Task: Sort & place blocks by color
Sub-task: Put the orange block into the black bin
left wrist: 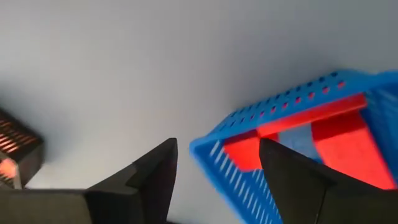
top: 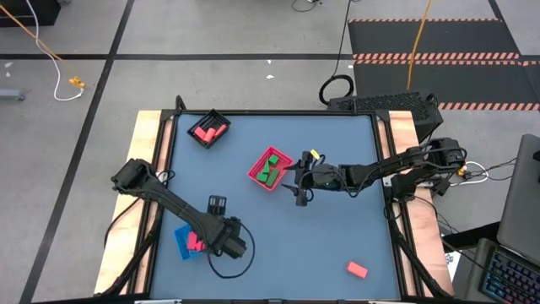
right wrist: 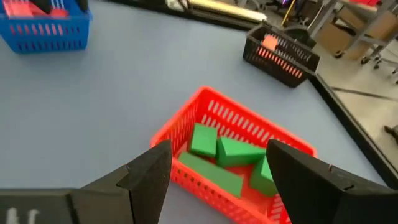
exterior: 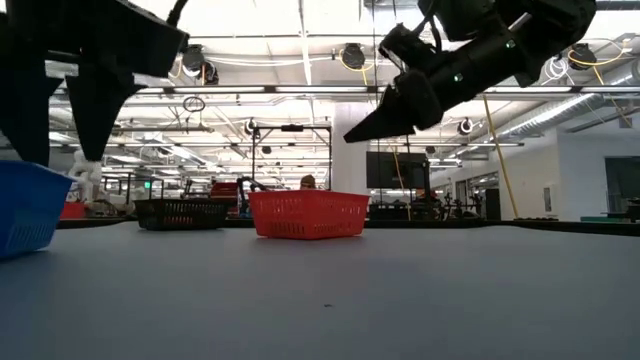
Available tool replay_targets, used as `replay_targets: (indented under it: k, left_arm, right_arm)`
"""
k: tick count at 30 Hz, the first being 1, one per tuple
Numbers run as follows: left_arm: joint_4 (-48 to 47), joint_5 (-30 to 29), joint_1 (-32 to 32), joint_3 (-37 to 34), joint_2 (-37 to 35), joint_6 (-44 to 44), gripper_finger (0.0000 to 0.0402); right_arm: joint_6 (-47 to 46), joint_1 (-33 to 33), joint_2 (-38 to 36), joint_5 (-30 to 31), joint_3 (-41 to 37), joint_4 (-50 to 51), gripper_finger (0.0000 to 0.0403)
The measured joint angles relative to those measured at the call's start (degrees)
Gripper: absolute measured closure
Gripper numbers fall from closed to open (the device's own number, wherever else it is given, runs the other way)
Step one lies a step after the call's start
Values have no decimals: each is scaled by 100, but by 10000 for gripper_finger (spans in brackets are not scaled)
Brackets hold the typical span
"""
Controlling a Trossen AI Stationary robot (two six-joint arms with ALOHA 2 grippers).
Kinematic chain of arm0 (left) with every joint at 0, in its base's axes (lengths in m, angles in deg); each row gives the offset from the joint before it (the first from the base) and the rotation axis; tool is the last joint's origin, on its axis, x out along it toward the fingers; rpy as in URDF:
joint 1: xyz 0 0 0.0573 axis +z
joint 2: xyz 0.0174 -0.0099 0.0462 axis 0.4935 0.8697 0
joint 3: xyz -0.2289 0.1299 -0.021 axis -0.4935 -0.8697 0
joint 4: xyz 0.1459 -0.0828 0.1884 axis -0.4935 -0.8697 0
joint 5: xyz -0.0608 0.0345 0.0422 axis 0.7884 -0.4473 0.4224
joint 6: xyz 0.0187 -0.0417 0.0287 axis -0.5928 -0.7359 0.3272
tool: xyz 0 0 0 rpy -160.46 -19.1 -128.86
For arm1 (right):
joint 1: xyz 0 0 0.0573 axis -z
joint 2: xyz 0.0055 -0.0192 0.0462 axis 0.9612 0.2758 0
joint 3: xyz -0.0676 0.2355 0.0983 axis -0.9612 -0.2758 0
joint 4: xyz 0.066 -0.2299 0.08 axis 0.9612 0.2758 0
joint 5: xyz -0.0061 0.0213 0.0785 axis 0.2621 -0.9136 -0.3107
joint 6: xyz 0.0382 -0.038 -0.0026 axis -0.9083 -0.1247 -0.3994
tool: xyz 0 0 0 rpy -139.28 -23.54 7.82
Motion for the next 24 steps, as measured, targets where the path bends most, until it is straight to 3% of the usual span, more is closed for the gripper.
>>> replay_targets:
  k: [6, 13, 17, 24]
  left_arm:
    - [-590, -551, 57, 252, -2, -89, 172]
    - [-535, -1504, 408, 261, -2, 209, 172]
    - [-444, -1487, 800, 7, -2, 321, 172]
    - [-1169, -1414, 1261, -774, -205, -100, 172]
  right_arm:
    - [-2, 0, -106, -8, 2, 66, 147]
    - [-61, 0, -133, -12, 4, 173, 147]
    - [-66, -1, -131, -14, 4, 236, 147]
    - [-66, -2, -131, -16, 2, 382, 147]
